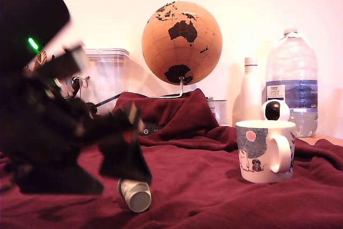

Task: Pick up the coffee capsules on the table and drop them inside the coffee cup

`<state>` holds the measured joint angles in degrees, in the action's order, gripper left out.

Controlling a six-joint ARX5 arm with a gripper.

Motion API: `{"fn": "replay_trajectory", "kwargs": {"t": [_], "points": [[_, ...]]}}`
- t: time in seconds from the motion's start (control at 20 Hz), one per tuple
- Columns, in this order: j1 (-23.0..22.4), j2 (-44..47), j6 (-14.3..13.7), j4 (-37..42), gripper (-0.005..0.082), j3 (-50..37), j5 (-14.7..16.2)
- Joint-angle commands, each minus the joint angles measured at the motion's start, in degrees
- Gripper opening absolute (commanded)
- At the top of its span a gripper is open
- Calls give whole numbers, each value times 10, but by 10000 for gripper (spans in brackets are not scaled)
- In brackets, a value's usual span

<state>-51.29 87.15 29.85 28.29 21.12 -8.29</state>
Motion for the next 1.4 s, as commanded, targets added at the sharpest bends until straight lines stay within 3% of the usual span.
{"fn": "replay_trajectory", "kwargs": {"t": [0.0, 0.1, 0.35, 0.85, 1.1, 1.35], "points": [[-3, 17, 2, 6, 671, 21, -1], [-3, 35, 2, -2, 664, 39, 5], [-3, 44, 2, -33, 471, 57, 10], [-3, 44, 4, -83, 456, 57, 43], [-3, 43, 3, -87, 211, 57, 58], [-3, 43, 1, -86, 179, 57, 66]]}}
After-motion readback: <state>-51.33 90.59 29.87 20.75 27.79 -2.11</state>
